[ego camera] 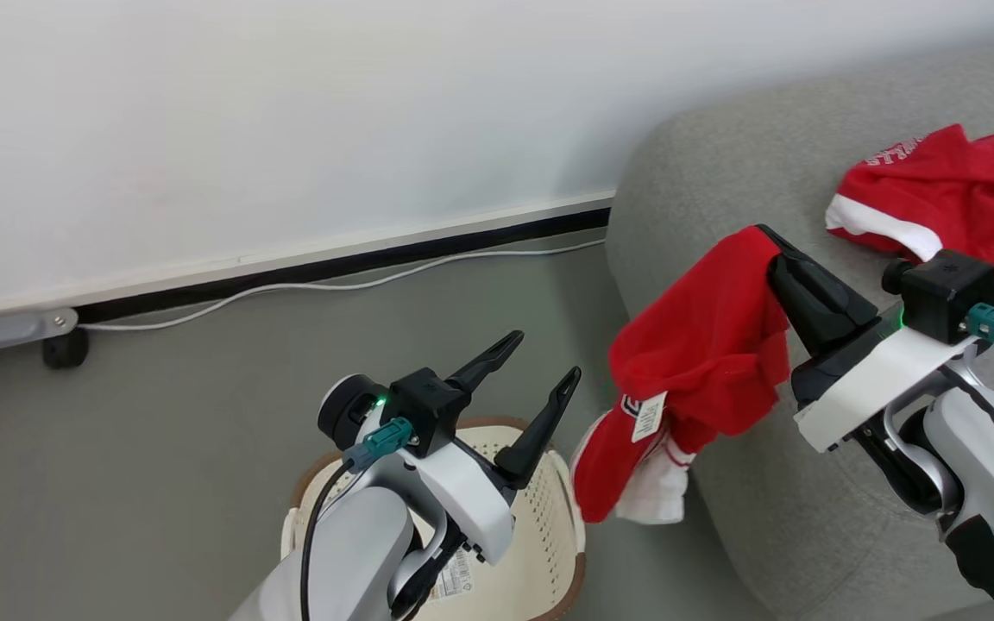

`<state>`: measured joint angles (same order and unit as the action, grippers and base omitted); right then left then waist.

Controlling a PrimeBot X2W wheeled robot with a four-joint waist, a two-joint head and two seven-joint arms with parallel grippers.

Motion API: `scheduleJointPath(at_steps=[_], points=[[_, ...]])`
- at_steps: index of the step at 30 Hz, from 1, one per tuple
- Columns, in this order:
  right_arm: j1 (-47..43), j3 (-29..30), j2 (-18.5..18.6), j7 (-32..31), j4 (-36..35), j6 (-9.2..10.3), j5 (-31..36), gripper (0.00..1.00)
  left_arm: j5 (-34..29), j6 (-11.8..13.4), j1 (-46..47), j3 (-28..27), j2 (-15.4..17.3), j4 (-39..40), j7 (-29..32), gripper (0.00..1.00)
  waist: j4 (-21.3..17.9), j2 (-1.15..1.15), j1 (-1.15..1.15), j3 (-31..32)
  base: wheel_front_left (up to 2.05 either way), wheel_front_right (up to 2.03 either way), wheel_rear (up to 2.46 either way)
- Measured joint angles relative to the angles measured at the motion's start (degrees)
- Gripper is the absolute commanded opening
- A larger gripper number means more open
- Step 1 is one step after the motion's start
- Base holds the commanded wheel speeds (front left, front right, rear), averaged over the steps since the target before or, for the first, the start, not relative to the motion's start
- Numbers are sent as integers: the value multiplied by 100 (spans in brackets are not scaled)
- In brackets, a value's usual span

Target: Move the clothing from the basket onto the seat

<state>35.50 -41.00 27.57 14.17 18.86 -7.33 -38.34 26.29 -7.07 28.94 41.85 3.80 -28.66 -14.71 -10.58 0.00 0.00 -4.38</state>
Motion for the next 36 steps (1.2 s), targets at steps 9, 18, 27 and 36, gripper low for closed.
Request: scheduleJointPath(at_steps=[9, 18, 27, 36], points=[[-90, 302, 29, 0, -172, 0, 37, 0, 4, 0, -65, 32, 43, 26, 1, 100, -794, 0, 0, 135, 0, 0, 0], [-244, 552, -48, 2, -360, 0, 118, 0, 5, 0, -156, 22, 82, 33, 1, 100, -1643, 0, 0, 128, 0, 0, 0], [-906, 1570, -48, 5, -775, 0, 335, 0, 81, 0, -113, 311, 86, 4, 1, 100, -2022, 0, 0, -107, 0, 0, 0], [-1310, 2392, -91, 5, -907, 0, 706, 0, 103, 0, 5, 389, 142, 8, 1, 100, -2076, 0, 0, -369, 0, 0, 0]])
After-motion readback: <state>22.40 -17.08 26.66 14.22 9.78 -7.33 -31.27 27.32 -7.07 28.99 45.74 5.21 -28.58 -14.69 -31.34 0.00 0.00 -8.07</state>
